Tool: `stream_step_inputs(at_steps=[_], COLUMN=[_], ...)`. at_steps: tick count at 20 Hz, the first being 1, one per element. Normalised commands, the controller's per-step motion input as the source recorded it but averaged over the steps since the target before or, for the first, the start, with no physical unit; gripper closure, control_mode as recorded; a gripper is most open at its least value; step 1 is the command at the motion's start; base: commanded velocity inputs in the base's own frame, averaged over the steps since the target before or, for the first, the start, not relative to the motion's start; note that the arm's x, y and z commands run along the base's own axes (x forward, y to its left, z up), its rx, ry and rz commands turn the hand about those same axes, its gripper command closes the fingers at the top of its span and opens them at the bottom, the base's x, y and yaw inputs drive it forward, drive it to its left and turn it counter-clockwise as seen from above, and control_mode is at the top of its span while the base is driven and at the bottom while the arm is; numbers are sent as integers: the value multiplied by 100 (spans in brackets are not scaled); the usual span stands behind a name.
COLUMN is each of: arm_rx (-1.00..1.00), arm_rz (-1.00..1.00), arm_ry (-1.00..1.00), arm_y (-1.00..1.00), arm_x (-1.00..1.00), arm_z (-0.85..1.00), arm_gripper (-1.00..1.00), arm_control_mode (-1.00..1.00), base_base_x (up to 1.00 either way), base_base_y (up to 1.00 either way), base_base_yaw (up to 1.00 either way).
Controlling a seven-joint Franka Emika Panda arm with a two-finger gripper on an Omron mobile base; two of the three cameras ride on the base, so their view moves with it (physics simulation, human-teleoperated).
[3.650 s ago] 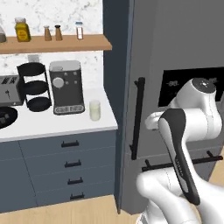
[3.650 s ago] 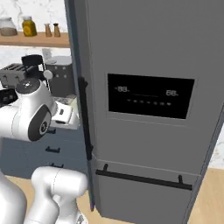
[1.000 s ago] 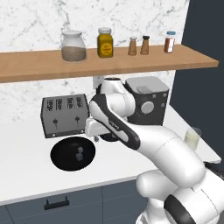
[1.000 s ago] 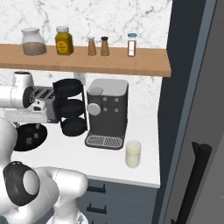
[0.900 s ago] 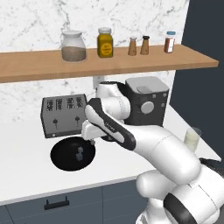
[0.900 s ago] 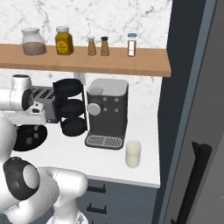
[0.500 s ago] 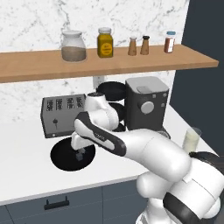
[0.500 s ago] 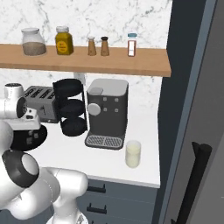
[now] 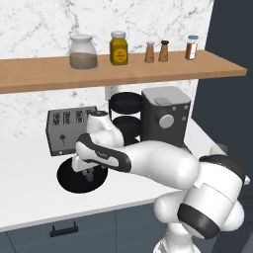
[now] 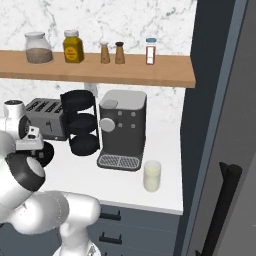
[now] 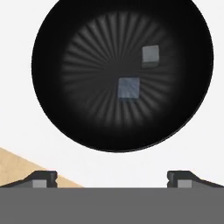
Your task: Grab a lemon wedge from the fridge and one ice cube from the ice bowl, and put them in the glass of lemonade.
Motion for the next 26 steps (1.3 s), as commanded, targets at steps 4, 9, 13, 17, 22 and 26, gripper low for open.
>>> stream_step_inputs(at_steps=[4, 9, 13, 17, 22, 26], arm_rx=[0, 0, 0, 0, 0, 0], arm_rz=[0, 0, 0, 0, -2, -8], arm_ry=[1, 0, 0, 1, 1, 3], arm_y=[20, 16, 9, 4, 0, 0], arm_x=[38, 23, 10, 6, 0, 2], arm_z=[-40, -29, -21, -29, -22, -23], arm_gripper=[-100, -100, -100, -100, -100, -100], arm_control_mode=[-100, -100, -100, -100, -100, -100], base_base_x=[0, 0, 0, 0, 0, 0], base_base_y=[0, 0, 0, 0, 0, 0], base_base_yaw=[0, 0, 0, 0, 0, 0])
